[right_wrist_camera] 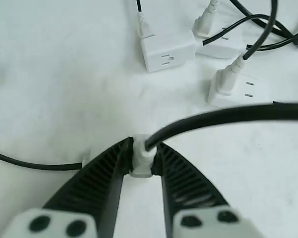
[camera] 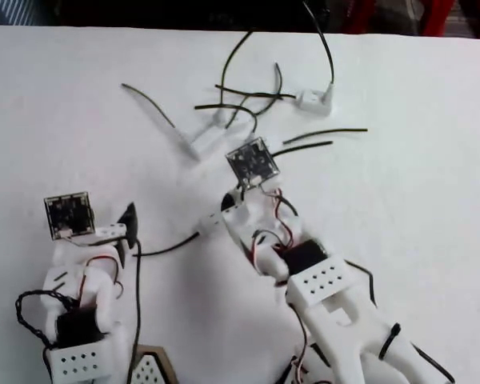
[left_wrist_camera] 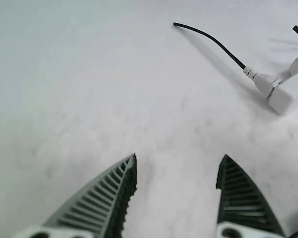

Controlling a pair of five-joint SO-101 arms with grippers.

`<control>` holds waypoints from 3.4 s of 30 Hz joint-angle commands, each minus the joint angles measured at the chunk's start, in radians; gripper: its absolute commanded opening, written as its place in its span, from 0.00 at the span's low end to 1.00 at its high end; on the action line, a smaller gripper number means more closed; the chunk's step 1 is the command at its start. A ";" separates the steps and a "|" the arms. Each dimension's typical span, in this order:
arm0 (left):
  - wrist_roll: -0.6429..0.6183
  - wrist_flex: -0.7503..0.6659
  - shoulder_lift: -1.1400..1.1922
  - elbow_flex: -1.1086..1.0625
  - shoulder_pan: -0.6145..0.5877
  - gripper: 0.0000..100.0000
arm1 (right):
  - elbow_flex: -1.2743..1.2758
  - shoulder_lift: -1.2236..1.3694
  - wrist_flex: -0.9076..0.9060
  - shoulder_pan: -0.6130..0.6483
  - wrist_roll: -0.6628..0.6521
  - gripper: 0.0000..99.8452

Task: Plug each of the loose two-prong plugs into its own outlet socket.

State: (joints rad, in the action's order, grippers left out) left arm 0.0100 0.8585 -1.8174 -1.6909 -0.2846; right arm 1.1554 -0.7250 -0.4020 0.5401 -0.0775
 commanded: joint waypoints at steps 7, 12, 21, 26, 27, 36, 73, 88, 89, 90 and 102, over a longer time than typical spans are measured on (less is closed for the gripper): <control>0.008 0.003 -0.008 0.003 -0.010 0.26 | 0.054 -0.015 0.159 0.005 0.009 0.02; 0.008 0.000 -0.008 0.003 -0.010 0.26 | 0.023 0.131 0.199 0.005 0.009 0.02; 0.008 -0.002 -0.008 0.003 -0.008 0.26 | -0.006 0.163 0.177 0.007 0.009 0.02; 0.008 -0.002 -0.008 0.003 -0.008 0.26 | -0.011 0.111 0.128 0.008 0.009 0.02; 0.008 -0.002 -0.008 0.003 -0.008 0.26 | -0.011 0.102 0.124 0.008 0.009 0.02; 0.008 -0.002 -0.008 0.003 -0.008 0.26 | -0.014 0.136 0.127 0.007 0.009 0.02; 0.008 -0.002 -0.008 0.003 -0.008 0.26 | -0.057 0.280 0.180 0.010 0.000 0.02; 0.008 0.000 -0.008 0.003 -0.008 0.26 | -0.060 0.282 0.114 0.010 0.000 0.02; 0.008 0.000 -0.008 0.003 -0.008 0.26 | -0.060 0.282 0.108 0.010 0.000 0.02; 0.008 0.000 -0.008 0.003 -0.008 0.26 | -0.060 0.282 0.102 0.010 0.000 0.02; 0.008 0.002 -0.008 0.003 -0.008 0.26 | -0.060 0.282 0.140 -0.021 -0.002 0.02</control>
State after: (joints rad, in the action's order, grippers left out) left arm 0.0100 0.8585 -1.8174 -1.6909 -0.2846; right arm 1.1216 -0.4427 -0.2716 0.5324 -0.0760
